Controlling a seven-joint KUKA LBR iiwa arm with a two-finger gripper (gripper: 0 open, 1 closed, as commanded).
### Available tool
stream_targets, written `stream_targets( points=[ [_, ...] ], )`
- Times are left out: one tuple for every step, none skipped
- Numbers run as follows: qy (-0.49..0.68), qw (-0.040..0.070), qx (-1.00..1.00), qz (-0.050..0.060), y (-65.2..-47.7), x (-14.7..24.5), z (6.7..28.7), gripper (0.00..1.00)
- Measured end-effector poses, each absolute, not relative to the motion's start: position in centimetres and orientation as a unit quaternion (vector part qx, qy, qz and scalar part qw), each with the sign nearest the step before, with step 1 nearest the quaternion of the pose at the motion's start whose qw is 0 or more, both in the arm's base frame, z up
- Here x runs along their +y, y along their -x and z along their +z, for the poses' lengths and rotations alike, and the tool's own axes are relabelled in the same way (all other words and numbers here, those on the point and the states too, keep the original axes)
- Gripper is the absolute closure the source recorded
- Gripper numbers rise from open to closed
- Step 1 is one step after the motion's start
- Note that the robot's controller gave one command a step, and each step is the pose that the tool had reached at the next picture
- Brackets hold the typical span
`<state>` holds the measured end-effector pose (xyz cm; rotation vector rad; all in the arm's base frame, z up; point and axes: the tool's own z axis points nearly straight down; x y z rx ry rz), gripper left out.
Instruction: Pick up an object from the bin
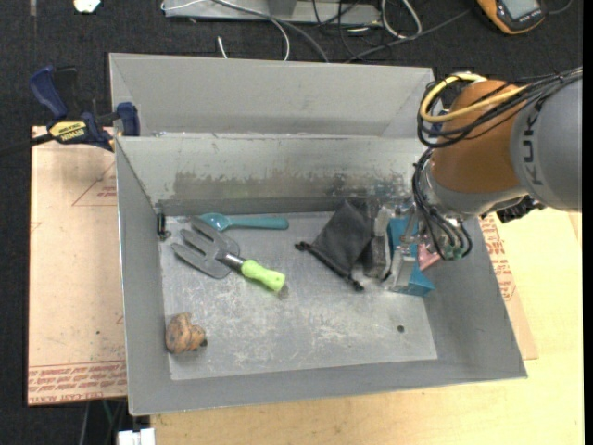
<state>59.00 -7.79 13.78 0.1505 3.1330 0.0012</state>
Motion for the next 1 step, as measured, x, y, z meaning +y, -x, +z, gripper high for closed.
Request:
stream_targets(
  points=[
    [0.031,0.005,1.000,-0.001,-60.83,-5.02,10.14,0.00]
  ],
)
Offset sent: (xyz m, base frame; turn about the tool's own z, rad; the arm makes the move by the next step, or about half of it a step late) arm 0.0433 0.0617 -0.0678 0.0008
